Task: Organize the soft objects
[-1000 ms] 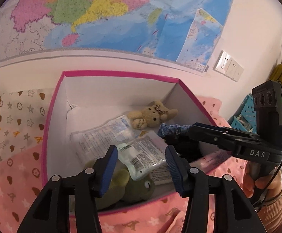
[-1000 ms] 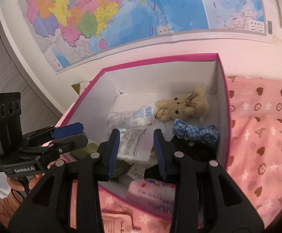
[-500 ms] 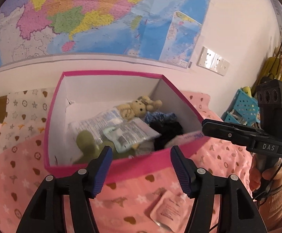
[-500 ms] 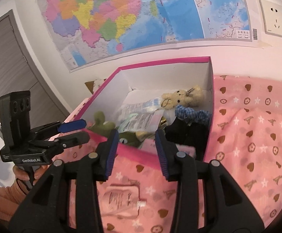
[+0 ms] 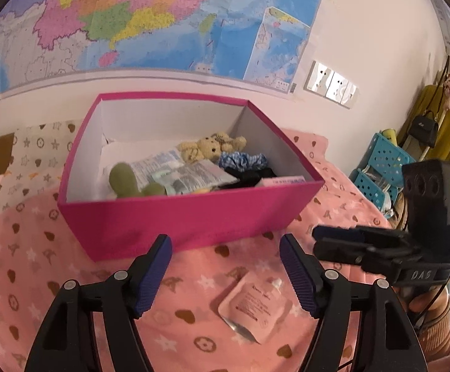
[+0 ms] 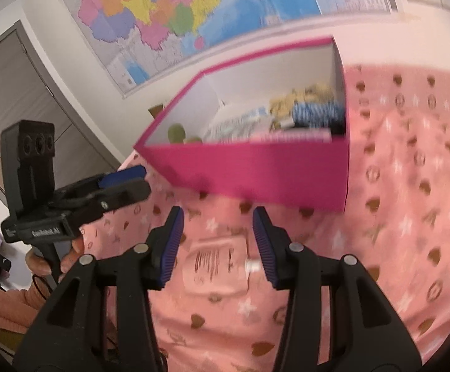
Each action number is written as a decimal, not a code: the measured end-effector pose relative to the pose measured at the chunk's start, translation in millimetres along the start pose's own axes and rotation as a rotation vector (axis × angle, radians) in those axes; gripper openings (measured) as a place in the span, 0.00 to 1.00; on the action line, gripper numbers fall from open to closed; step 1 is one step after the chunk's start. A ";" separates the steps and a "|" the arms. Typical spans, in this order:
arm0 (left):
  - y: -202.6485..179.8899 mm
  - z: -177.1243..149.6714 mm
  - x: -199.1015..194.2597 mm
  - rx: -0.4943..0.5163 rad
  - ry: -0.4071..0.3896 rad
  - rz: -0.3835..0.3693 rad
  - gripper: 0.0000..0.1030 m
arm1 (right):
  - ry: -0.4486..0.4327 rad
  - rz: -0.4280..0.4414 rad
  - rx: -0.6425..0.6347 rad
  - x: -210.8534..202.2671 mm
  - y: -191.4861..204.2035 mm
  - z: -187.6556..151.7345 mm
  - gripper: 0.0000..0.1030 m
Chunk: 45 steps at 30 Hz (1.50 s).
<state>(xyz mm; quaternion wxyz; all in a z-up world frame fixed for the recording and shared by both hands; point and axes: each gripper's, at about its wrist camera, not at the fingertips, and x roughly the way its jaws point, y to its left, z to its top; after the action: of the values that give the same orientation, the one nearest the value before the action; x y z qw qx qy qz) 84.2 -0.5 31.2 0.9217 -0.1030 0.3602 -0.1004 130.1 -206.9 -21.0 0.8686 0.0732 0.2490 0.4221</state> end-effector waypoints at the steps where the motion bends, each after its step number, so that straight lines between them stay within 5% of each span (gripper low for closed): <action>1: 0.0 -2.5 0.0 -0.006 0.005 -0.005 0.71 | 0.009 -0.006 0.008 2.1 -1.0 -4.5 0.47; 22: 5.4 -64.0 24.2 -0.085 0.167 -0.086 0.69 | 0.092 -0.051 0.065 32.4 -17.6 -31.6 0.48; 39: -14.7 -75.0 46.9 -0.051 0.258 -0.129 0.33 | 0.107 -0.079 0.000 51.1 -12.2 -27.1 0.48; 45: -13.2 -74.4 52.3 -0.064 0.266 -0.150 0.31 | 0.121 -0.043 -0.017 52.4 -5.9 -29.6 0.49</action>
<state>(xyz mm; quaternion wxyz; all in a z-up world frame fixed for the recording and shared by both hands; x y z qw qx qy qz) 69.5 -35.4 -52.5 0.8519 -0.1448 0.4735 -0.1704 146.9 -172.8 -68.0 0.8614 0.0348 0.2993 0.4088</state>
